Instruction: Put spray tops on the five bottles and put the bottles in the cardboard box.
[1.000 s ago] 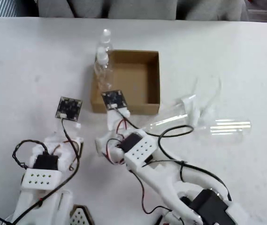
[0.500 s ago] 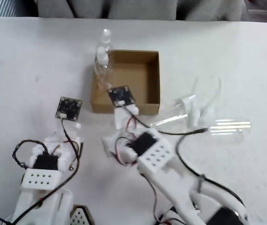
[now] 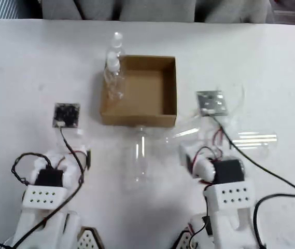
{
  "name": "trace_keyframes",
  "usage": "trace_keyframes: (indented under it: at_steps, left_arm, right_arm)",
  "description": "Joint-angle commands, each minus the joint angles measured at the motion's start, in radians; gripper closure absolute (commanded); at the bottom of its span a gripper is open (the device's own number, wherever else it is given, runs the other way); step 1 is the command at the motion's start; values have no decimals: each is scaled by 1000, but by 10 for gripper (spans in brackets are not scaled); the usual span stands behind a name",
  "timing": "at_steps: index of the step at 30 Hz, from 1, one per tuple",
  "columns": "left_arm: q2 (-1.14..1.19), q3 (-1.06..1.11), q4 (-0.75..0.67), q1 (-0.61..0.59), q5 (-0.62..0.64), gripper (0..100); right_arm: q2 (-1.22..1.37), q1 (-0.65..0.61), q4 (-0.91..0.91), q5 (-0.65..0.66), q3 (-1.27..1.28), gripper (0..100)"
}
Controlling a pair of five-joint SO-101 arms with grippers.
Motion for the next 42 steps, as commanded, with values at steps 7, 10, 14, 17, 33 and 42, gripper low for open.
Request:
trace_keyframes:
  at_steps: [7,10,14,17,33,42]
  left_arm:
    - [-21,-333,244,117,25,973]
    - [-19,-450,313,217,26,973]
    - [-16,-534,316,340,28,972]
    - [45,-588,316,409,28,969]
    - [446,-651,272,544,304,967]
    - [447,-543,150,544,311,739]
  right_arm:
    - [-102,237,-240,20,146,970]
    - [-128,280,-239,20,186,953]
    - [-166,372,-200,57,229,848]
    - [-191,403,-199,138,269,866]
    - [-200,390,-255,238,319,964]
    - [-209,355,-257,239,330,963]
